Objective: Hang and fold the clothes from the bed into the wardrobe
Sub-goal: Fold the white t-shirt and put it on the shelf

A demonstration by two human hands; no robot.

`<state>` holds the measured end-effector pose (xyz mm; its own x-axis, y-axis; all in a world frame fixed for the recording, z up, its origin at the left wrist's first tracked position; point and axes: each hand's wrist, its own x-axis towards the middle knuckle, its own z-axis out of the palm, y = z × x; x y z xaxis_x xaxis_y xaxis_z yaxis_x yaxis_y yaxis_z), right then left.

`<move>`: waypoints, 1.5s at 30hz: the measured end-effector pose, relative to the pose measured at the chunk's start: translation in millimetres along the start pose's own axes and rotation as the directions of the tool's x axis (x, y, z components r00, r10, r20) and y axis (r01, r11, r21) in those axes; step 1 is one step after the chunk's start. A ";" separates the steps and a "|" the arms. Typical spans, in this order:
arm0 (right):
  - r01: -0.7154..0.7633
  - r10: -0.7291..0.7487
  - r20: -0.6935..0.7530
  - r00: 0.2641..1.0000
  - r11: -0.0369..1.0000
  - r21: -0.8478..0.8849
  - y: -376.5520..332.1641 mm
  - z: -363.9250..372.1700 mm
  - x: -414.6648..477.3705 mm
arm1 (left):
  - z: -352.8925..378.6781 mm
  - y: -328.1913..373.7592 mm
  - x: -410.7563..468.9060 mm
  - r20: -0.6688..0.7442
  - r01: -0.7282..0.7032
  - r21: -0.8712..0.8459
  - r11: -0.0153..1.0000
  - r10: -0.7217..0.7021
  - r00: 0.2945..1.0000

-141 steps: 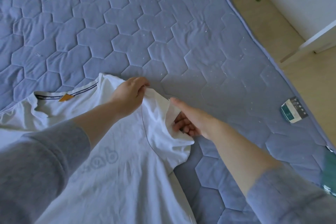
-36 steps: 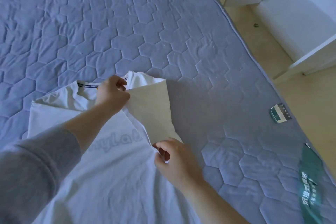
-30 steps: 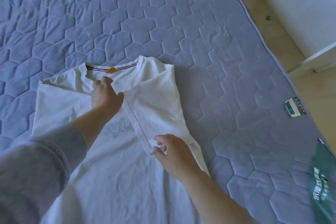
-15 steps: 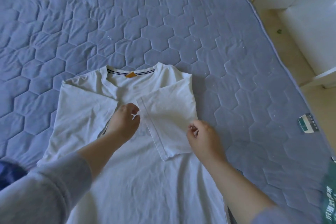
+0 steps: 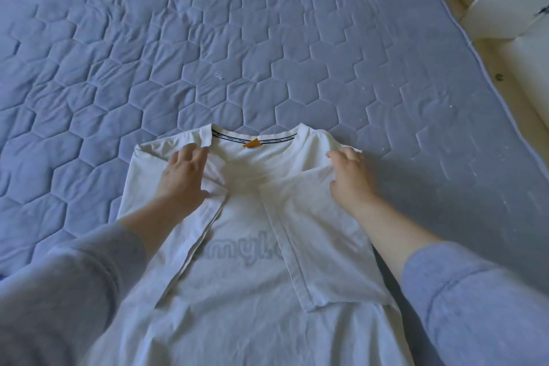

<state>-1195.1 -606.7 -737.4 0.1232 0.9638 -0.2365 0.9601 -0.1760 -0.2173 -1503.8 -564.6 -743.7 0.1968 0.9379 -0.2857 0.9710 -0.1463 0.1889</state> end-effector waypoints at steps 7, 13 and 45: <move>-0.029 0.077 0.236 0.969 0.980 -0.199 5.0 2.2 40.8 | 3.5 -23.8 40.3 0.163 0.051 0.318 0.947 -0.108 0.981; -0.035 0.078 0.271 0.959 0.986 -0.161 3.6 -1.2 56.5 | 3.0 -32.5 54.3 0.182 0.098 0.310 0.946 -0.160 0.970; -0.004 0.000 -0.163 0.987 1.000 -0.024 7.7 -59.2 48.8 | -63.6 -17.9 50.2 -0.184 -0.016 0.207 0.978 0.055 0.981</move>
<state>-1166.8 -549.2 -694.6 0.1624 0.9835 -0.0793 0.9653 -0.1750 -0.1939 -1519.9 -494.9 -701.7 0.2214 0.9703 -0.0974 0.9748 -0.2230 -0.0055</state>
